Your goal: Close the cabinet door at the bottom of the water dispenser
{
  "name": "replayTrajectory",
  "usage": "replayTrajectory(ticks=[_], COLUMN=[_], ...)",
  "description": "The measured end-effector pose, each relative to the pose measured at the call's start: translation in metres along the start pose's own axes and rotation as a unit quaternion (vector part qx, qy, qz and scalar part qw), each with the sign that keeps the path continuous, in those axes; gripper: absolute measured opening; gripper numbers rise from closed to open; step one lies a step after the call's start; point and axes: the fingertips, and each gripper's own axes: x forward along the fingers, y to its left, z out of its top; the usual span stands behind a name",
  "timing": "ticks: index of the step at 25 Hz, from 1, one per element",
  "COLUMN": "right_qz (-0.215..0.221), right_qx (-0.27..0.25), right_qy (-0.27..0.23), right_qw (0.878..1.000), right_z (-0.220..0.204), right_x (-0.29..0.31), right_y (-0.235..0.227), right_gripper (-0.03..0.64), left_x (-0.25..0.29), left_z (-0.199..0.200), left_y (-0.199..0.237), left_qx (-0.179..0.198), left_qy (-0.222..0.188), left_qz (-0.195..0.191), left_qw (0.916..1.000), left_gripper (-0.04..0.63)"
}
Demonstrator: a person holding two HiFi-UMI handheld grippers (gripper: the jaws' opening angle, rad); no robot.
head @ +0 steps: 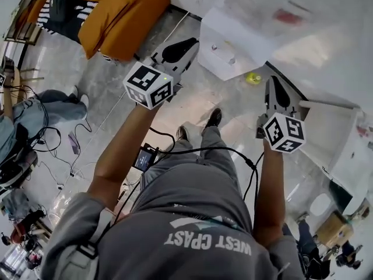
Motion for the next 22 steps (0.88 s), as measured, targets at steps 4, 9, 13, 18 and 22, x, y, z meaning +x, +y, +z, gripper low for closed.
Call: replayTrajectory(ticks=[4,9,13,18,22], right_qz=[0.011,0.035,0.065,0.104,0.101], right_qx=[-0.017,-0.047,-0.087,-0.151,-0.156], right_qy=[-0.052,-0.087,-0.115,-0.129,-0.152], right_qw=[0.998,0.994,0.987,0.975,0.971], right_z=[0.051,0.096,0.132,0.166,0.187], right_x=[-0.030,-0.069,-0.097,-0.128,-0.148], right_y=[0.023,0.056,0.090,0.135,0.146], right_gripper=[0.037,0.031,0.029,0.028,0.028], left_x=[-0.028,-0.068,-0.098,-0.127,-0.148], left_z=[0.053,0.102,0.140,0.175,0.193], left_y=[-0.011,-0.033,-0.051,-0.073,-0.087], left_qx=[0.042,0.094,0.121,0.154,0.169], left_qy=[-0.037,-0.070,-0.095,-0.115,-0.124], left_qz=[0.005,0.003,-0.002,-0.011,-0.024], left_qw=[0.9984,0.9931,0.9881,0.9813,0.9774], left_gripper=[0.043,0.038,0.034,0.034,0.034])
